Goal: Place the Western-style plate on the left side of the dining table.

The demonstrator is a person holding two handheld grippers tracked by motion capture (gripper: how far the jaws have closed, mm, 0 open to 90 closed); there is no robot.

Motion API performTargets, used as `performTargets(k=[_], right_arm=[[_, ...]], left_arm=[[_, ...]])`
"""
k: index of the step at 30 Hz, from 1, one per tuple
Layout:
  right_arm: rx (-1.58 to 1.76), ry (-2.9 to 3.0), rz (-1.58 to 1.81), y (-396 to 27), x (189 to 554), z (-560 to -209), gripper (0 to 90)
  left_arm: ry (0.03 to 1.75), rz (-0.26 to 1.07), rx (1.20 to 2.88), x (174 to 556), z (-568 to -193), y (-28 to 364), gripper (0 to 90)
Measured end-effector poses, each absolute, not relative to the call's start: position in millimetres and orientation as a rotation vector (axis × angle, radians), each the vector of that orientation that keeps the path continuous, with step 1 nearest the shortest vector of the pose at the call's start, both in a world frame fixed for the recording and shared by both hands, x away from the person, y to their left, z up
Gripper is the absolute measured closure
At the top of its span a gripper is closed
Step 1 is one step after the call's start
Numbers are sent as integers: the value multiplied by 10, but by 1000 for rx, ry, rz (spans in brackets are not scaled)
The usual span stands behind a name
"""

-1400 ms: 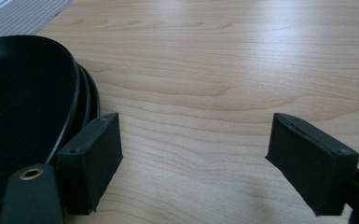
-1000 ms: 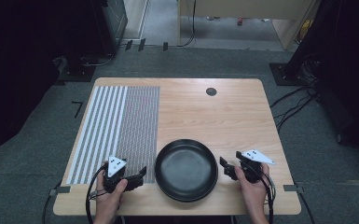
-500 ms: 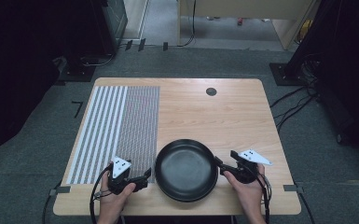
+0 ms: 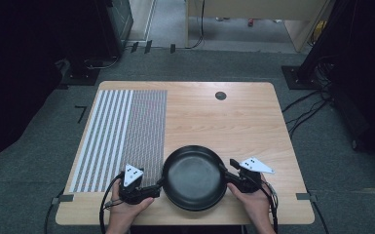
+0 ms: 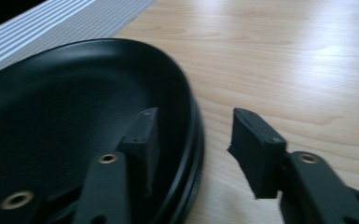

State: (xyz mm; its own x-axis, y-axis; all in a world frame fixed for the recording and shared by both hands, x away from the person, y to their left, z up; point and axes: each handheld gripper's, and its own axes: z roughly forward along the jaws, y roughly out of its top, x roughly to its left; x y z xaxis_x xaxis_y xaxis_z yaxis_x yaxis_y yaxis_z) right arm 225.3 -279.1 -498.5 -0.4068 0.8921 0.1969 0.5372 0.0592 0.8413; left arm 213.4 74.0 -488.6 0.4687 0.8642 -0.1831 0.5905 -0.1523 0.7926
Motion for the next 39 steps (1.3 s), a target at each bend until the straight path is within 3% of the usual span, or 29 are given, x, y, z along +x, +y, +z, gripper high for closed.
performTargets(k=[8,16,24,39], right_arm=[[1514,1968,1332,-2774,2233,-5013,713],[1574,1929,1373,-2791,2213,-4982,791],[1616,1893,1377,-2790,2208,-5003,830],[1642,1917,1387,-2775,2223,-4992,836]], left_arm=[[1176,318,1857,2094,-4905,683,460],[1147,248,1860,2083,-4935,646,573],[1175,170,1858,2088,-4954,615,585],[1200,142,1868,2092,-4936,612,581]])
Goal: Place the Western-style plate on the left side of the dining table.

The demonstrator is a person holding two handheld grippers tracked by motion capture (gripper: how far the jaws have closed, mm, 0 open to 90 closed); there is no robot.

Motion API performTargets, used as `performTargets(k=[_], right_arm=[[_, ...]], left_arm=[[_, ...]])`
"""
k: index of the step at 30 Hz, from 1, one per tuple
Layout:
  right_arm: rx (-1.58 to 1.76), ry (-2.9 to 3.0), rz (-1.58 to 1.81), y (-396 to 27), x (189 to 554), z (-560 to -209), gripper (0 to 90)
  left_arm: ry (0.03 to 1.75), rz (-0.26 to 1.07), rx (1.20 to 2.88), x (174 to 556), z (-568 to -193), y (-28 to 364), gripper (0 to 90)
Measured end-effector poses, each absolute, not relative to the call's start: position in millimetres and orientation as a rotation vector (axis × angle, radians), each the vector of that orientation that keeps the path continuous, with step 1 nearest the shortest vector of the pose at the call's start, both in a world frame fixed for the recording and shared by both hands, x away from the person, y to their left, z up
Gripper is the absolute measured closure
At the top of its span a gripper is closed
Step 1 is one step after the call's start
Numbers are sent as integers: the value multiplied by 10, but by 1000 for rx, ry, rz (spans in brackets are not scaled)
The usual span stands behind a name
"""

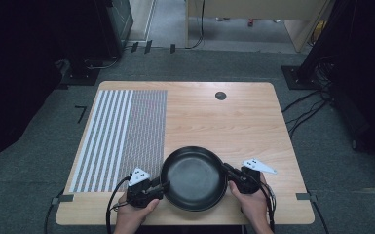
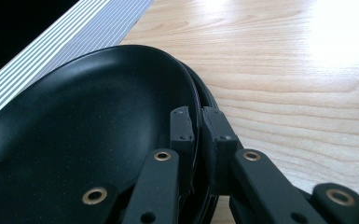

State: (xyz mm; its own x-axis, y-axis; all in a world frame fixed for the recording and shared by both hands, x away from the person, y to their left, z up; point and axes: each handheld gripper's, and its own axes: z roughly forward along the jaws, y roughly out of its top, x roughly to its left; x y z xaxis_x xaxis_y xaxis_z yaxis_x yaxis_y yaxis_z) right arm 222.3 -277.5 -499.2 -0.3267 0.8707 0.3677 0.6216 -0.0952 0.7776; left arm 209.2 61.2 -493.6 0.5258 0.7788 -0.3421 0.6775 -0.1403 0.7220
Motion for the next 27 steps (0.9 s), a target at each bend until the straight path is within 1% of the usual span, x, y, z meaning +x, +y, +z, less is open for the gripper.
performTargets(k=[13,16,19,23,27], right_arm=[[1663,1970,1464,-2748,2233,-5021,843],[1653,1988,1478,-2727,2225,-5022,852],[1623,2011,1478,-2683,2206,-5013,869],[1617,2015,1487,-2666,2201,-5014,871],[1622,2011,1491,-2663,2201,-5019,864]], left_arm=[[1216,129,1849,2090,-4864,705,582],[1219,126,1837,2097,-4833,763,592],[1225,118,1824,2105,-4784,820,626],[1268,88,1817,2123,-4778,853,631],[1275,77,1817,2131,-4774,858,635]])
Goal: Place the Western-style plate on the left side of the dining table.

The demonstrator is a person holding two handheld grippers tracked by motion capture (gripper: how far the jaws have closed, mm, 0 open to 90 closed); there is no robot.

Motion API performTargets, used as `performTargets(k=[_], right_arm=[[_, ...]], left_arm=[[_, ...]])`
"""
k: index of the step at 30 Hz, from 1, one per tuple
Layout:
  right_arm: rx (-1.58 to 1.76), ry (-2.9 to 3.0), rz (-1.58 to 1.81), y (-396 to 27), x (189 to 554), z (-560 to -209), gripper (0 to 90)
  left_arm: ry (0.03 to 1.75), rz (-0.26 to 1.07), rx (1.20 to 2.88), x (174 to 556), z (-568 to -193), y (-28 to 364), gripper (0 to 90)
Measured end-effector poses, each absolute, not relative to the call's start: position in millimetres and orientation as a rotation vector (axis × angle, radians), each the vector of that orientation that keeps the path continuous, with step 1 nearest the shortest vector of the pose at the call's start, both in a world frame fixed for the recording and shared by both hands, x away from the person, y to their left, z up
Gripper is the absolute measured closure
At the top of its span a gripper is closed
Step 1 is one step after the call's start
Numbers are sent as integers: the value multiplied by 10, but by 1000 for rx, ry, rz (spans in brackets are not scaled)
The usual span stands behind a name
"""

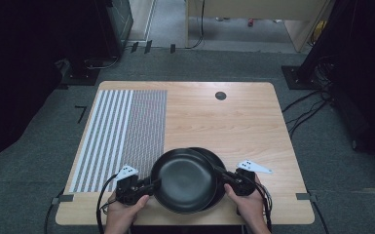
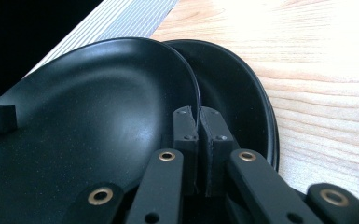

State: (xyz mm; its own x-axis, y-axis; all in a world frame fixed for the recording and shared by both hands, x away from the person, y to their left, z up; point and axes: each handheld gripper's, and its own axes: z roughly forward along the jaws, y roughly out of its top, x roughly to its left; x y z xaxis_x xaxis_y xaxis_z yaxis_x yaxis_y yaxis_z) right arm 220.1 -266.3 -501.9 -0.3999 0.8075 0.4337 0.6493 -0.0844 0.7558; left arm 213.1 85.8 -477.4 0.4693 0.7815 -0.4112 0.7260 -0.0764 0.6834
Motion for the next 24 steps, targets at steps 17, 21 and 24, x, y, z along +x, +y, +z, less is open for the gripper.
performTargets(k=[17,21,24], right_arm=[[1781,2002,1501,-2621,2233,-5067,788],[1846,1996,1523,-2621,2255,-5086,777],[1864,1987,1525,-2595,2265,-5102,764]], left_arm=[[1256,82,1818,2150,-4791,861,644],[1247,99,1812,2154,-4804,857,646],[1243,101,1811,2156,-4808,857,645]])
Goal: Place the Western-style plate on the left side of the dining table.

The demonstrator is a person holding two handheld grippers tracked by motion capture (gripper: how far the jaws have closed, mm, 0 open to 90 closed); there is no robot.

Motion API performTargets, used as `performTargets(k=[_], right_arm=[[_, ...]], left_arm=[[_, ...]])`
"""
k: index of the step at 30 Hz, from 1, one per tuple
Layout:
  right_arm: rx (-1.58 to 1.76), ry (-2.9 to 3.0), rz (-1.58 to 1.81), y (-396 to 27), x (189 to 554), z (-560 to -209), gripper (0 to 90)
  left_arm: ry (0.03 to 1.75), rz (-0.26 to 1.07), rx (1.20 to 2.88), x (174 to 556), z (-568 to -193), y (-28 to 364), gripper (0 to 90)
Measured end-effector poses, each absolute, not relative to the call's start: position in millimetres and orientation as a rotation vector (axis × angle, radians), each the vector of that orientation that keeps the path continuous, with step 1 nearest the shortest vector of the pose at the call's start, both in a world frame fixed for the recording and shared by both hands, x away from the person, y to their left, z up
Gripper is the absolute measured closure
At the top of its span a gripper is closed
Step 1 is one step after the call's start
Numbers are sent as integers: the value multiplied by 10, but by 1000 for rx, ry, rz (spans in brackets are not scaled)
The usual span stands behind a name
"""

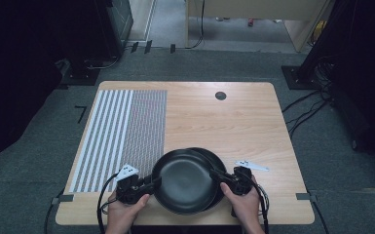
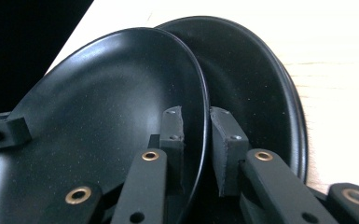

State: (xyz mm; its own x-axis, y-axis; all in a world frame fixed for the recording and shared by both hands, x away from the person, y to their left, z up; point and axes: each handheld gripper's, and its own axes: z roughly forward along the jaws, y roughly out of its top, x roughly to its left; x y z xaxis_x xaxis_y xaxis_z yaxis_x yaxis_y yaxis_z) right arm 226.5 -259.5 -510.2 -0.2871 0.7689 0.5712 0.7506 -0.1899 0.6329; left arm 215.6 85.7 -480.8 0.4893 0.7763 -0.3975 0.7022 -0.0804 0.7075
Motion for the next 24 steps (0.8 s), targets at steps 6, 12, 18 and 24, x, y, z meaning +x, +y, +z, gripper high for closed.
performTargets(k=[6,12,18,24], right_arm=[[1922,1983,1558,-2591,2324,-5130,769],[2040,1950,1653,-2671,2363,-5171,813],[2055,1944,1674,-2686,2368,-5184,821],[2066,1933,1686,-2694,2365,-5191,825]], left_arm=[[1241,86,1806,2161,-4814,863,640],[1239,107,1815,2145,-4794,866,636],[1239,103,1808,2137,-4734,921,634],[1275,66,1801,2149,-4666,1033,626]])
